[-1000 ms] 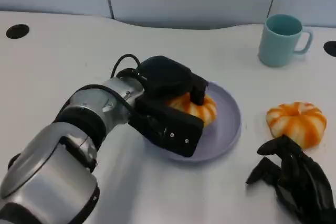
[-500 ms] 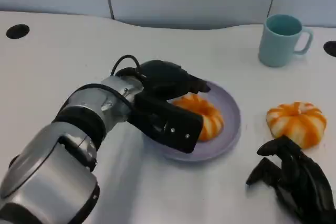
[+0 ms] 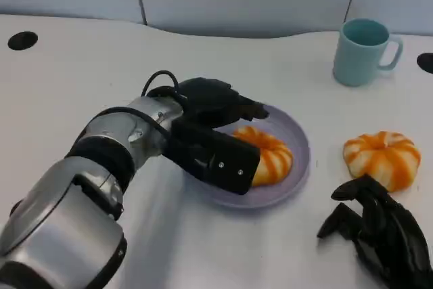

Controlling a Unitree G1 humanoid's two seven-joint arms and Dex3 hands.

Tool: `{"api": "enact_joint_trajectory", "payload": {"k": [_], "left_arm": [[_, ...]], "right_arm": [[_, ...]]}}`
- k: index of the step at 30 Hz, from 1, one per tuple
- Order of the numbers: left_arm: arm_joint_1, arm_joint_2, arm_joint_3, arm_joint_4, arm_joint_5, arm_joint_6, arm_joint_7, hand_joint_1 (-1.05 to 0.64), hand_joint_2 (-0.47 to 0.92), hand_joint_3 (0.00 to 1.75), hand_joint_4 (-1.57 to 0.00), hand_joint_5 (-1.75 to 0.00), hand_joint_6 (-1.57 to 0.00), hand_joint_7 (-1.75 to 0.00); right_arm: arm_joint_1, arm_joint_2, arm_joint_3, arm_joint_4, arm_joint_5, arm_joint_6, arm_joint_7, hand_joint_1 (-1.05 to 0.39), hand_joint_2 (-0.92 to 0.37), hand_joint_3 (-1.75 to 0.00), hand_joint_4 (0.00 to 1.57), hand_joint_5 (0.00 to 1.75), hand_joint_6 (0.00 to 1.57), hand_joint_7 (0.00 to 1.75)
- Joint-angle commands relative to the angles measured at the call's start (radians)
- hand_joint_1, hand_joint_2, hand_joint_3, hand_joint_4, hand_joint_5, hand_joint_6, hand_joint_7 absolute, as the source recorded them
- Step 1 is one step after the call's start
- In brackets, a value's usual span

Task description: Grasp the bread from the table and place it into the plate.

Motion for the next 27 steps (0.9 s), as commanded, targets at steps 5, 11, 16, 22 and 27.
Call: {"api": "enact_joint_trajectory", "payload": {"k": [5, 11, 16, 22, 27], "left_arm": [[0.025, 0.081, 0.084, -0.045, -0.082, -0.097, 0.022, -0.88, 0.92, 0.5, -0.2, -0.65, -0.41, -0.08], [0.124, 0.126, 0.236, -0.071, -0.283, -0.206, -0.1, -0.79, 0.92, 0.37, -0.19, -0.6, -0.39, -0.05], [0.282, 0.105, 0.434, -0.124, -0.558, -0.299, -0.239, -0.69, 0.92, 0.27, -0.33, -0.53, -0.47, -0.04], [0.432, 0.038, 0.592, -0.226, -0.808, -0.329, -0.365, -0.61, 0.92, 0.25, -0.51, -0.57, -0.58, -0.06], [0.561, 0.008, 0.67, -0.375, -0.926, -0.304, -0.392, -0.56, 0.92, 0.28, -0.67, -0.78, -0.72, -0.08]], "right_arm": [[0.008, -0.012, 0.0, -0.007, -0.004, 0.003, -0.01, -0.47, -0.92, -0.5, 0.47, 1.75, 0.37, 1.57], [0.005, -0.018, 0.001, -0.013, -0.003, 0.017, -0.018, -0.46, -0.92, -0.5, 0.48, 1.75, 0.38, 1.56], [0.001, -0.028, 0.0, -0.001, -0.009, 0.004, -0.015, -0.48, -0.92, -0.5, 0.48, 1.75, 0.38, 1.56], [-0.003, -0.032, -0.002, 0.005, -0.009, -0.002, -0.016, -0.49, -0.92, -0.49, 0.48, 1.75, 0.38, 1.58], [-0.011, -0.031, -0.005, 0.015, -0.005, -0.008, -0.013, -0.49, -0.92, -0.48, 0.47, 1.75, 0.38, 1.58]]}}
